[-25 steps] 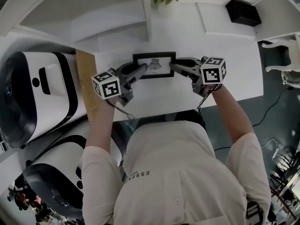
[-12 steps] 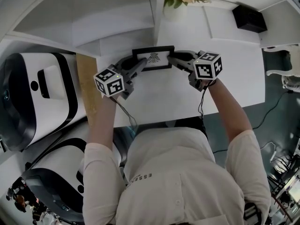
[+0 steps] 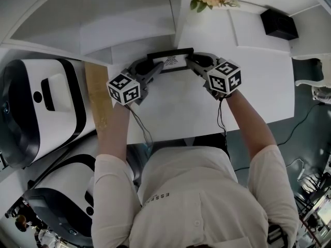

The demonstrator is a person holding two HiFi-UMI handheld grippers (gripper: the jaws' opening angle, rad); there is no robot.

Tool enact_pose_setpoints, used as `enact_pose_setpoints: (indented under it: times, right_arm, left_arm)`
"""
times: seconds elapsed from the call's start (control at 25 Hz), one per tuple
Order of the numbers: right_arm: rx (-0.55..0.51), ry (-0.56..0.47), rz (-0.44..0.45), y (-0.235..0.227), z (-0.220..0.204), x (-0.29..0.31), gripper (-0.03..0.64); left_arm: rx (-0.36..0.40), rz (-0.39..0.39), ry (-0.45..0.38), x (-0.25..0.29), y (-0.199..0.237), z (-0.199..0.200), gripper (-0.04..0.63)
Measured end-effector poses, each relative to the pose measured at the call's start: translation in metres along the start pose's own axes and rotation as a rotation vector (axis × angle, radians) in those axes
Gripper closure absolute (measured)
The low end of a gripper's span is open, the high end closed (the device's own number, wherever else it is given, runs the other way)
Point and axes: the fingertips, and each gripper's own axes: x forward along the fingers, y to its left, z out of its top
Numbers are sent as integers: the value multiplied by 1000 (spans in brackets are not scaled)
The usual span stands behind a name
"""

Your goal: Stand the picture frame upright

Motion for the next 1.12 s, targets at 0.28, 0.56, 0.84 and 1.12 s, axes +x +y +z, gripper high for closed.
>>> enact_pose_setpoints:
  times: [0.28, 0.56, 0.84, 1.12]
  right_arm:
    - [-60, 20, -85, -9, -5, 13, 531]
    - [-109, 7, -149, -11, -6, 20, 529]
    - [-178, -9, -221, -10, -2, 22, 529]
    - [-180, 15, -230, -13, 2, 29, 529]
  left_arm:
    - [112, 68, 102, 4, 15, -8, 498]
    - [158, 111, 120, 6, 27, -11, 480]
    - [249, 141, 140, 6, 33, -4, 469]
    - [191, 157, 157, 2, 46, -3, 442]
